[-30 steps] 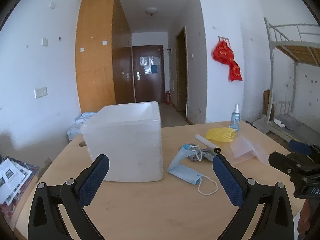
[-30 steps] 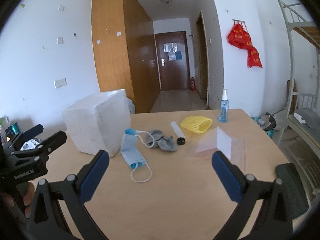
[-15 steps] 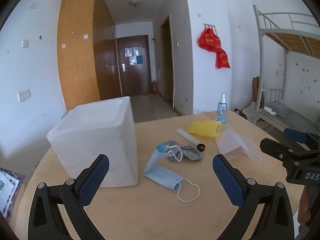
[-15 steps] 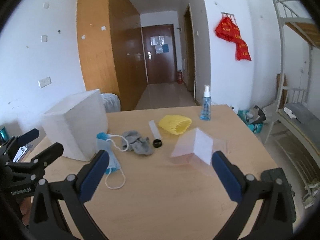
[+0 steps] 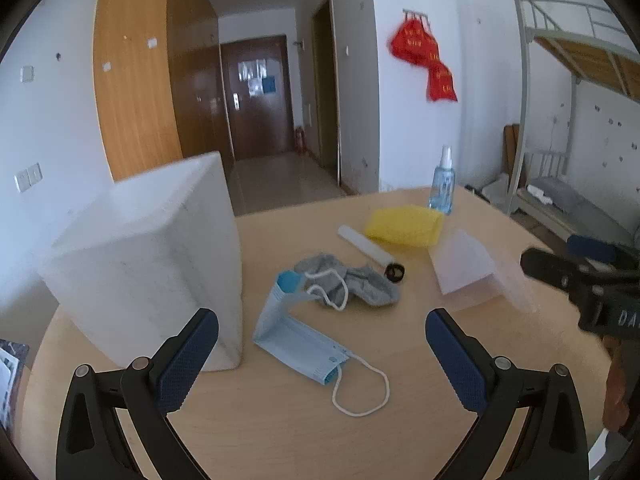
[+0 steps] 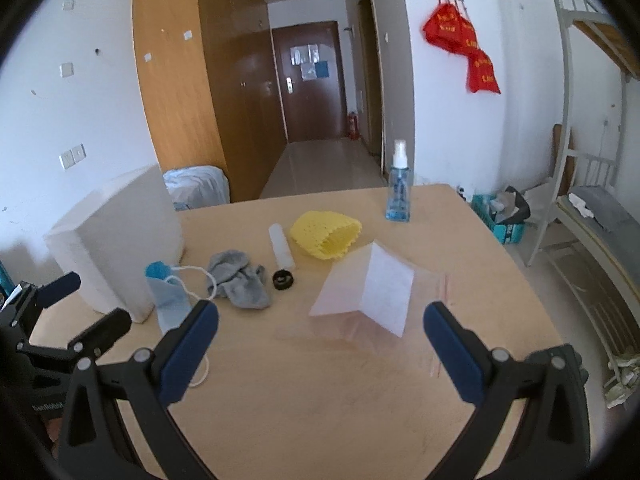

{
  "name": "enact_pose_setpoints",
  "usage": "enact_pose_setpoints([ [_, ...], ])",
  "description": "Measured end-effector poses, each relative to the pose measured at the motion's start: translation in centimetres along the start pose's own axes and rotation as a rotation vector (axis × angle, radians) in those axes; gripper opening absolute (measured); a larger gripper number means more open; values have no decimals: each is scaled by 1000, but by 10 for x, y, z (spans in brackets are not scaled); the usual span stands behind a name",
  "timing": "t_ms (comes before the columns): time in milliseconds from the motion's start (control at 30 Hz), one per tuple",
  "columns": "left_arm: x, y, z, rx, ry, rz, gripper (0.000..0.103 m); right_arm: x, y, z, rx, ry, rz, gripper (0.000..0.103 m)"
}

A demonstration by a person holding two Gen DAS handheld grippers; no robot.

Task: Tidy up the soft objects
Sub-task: 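Move the left gripper toward the blue face mask beside the foam box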

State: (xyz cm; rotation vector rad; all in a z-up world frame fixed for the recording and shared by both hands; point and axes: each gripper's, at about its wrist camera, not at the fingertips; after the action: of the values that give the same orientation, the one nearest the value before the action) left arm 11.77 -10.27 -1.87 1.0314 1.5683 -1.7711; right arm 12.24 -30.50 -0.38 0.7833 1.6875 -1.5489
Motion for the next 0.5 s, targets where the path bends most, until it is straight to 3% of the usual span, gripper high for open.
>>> enact_pose_setpoints([
  [267,-4,30,-6,-60,-40,-60,103,-10,29,8,-9,-1,-81,103],
  [500,-8,47,-6,-116,-15,-70,103,-9,59,14,-1,21,-188,103],
])
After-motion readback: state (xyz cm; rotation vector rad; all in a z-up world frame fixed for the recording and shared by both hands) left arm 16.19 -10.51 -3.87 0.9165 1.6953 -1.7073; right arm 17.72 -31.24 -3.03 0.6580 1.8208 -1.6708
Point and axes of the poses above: each gripper's, at about its wrist camera, not at the fingertips, and y roughly the way its jaws point, z to its right, x to its underside, and after that the axes turned 6 degrees about -y, right-handed
